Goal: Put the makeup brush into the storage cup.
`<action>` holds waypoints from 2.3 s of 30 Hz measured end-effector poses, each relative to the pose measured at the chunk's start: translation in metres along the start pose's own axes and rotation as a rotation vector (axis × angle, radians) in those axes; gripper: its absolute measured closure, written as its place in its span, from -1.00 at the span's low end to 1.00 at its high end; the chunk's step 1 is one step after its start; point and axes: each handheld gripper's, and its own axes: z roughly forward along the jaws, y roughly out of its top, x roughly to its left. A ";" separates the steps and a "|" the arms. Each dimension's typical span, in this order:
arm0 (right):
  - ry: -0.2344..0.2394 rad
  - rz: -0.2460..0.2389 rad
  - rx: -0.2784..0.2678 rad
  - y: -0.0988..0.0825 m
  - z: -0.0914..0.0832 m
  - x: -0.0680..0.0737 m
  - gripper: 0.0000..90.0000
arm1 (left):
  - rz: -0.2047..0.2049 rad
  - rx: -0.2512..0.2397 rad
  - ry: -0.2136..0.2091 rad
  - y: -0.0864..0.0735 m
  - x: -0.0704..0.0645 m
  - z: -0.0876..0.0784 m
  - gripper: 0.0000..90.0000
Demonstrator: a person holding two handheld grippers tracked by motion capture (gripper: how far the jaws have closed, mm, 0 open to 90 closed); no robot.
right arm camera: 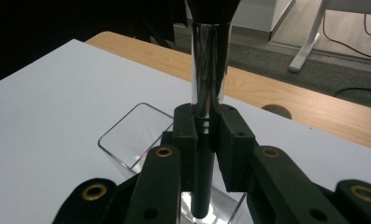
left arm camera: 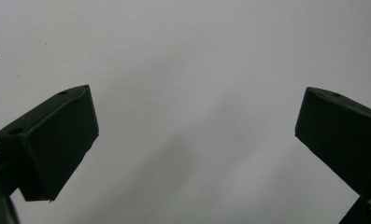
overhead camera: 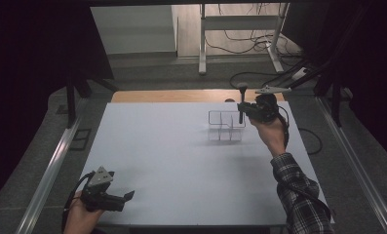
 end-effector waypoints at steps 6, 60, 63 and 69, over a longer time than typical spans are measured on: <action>-0.010 0.003 -0.007 0.002 0.004 -0.003 0.75 | 0.001 0.001 -0.001 0.000 0.000 0.000 -1.00; -0.020 0.010 0.069 -0.037 0.038 -0.006 0.75 | 0.000 0.016 -0.008 0.000 -0.001 0.002 -1.00; -0.023 0.009 0.077 -0.039 0.040 -0.006 0.75 | 0.001 0.016 -0.009 0.000 0.000 0.002 -1.00; -0.024 0.003 0.084 -0.041 0.041 -0.005 0.72 | 0.003 0.020 -0.013 0.000 -0.001 0.003 -1.00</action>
